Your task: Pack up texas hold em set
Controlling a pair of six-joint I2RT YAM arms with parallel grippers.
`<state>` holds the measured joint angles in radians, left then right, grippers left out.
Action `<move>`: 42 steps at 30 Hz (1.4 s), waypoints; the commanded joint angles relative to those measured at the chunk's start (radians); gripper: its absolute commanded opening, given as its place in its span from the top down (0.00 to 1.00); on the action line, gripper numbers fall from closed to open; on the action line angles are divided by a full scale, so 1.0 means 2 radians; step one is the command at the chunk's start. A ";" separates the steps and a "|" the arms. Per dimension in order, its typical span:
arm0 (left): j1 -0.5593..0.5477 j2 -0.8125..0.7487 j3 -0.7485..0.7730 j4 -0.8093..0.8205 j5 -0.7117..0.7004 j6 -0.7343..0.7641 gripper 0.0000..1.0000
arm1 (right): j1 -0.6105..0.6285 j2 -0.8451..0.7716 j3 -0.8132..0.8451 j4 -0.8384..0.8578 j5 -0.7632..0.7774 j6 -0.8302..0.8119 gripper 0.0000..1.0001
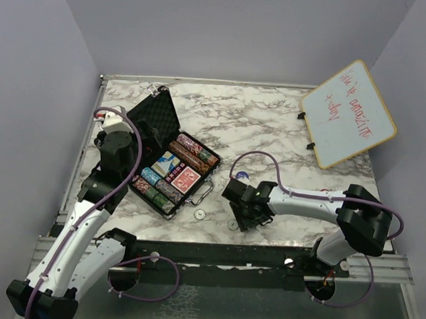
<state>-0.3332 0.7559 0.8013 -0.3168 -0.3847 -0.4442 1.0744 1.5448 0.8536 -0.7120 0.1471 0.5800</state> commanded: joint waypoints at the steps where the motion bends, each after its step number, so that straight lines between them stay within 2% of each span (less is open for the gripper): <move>1: 0.003 -0.019 -0.008 0.010 0.016 0.002 0.06 | 0.004 -0.003 0.033 -0.024 0.053 0.026 0.62; 5: 0.003 -0.021 -0.010 0.011 0.020 0.001 0.06 | 0.004 -0.016 0.096 -0.016 0.077 0.008 0.62; 9: 0.004 -0.021 -0.009 0.013 0.022 0.000 0.06 | 0.004 0.012 0.168 0.035 0.086 -0.038 0.62; 15: 0.006 -0.027 -0.009 0.013 0.019 0.001 0.06 | 0.003 0.111 0.288 0.092 0.090 -0.107 0.61; 24: 0.007 -0.046 -0.008 -0.002 -0.031 -0.003 0.06 | 0.003 0.261 0.441 0.074 0.078 -0.132 0.61; 32: 0.008 -0.053 -0.009 -0.002 -0.038 -0.003 0.06 | 0.003 0.304 0.471 0.051 0.042 -0.134 0.56; 37: 0.009 -0.052 -0.009 0.000 -0.033 -0.003 0.06 | 0.003 0.302 0.465 0.041 0.020 -0.130 0.52; 39: 0.009 -0.052 -0.010 0.001 -0.031 -0.003 0.06 | 0.003 0.305 0.464 0.036 0.019 -0.129 0.47; 42: 0.009 -0.050 -0.012 0.005 -0.024 -0.001 0.06 | 0.003 0.306 0.465 0.033 0.028 -0.124 0.25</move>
<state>-0.3206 0.6575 0.7937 -0.3180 -0.4347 -0.4484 1.0744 2.1357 1.7683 -0.6060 0.2153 0.3264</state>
